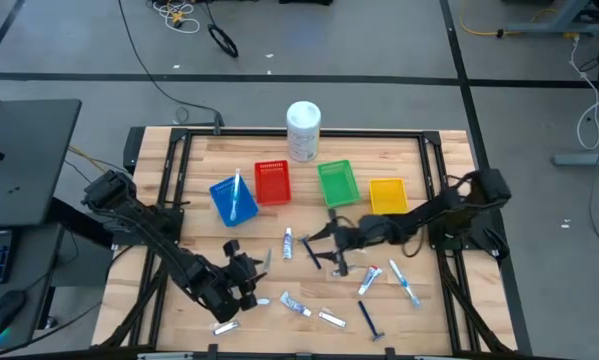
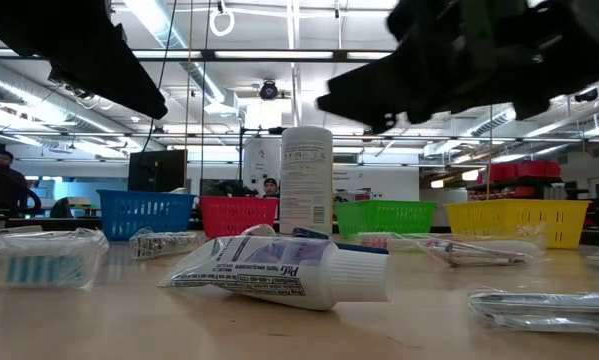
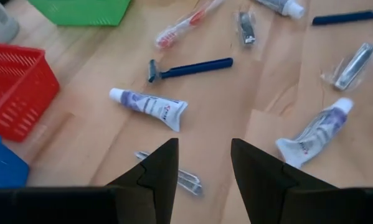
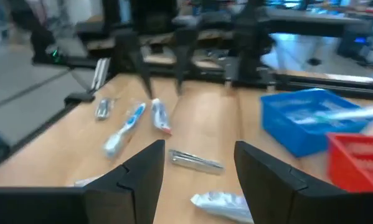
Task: Pick & Place Travel size toiletries
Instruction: Put the white toothpaste into the red bin
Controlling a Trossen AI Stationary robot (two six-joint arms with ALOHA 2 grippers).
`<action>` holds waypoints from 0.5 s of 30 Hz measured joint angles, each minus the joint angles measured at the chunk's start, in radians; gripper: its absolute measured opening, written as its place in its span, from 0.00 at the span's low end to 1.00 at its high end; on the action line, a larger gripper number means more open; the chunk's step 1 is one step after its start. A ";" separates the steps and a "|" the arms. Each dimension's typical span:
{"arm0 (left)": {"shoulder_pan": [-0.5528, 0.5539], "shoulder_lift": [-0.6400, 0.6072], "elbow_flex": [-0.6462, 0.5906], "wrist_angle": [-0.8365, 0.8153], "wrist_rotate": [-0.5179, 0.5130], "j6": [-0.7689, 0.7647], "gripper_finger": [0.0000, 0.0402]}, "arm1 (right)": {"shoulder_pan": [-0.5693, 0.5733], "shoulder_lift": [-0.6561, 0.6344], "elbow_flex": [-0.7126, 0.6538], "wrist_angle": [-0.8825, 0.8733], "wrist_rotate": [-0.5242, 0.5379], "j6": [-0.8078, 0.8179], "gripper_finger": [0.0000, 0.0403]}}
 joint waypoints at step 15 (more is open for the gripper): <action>0.088 0.000 0.000 -0.094 0.028 0.053 0.39 | -0.002 0.237 0.384 -0.543 0.013 -0.216 0.51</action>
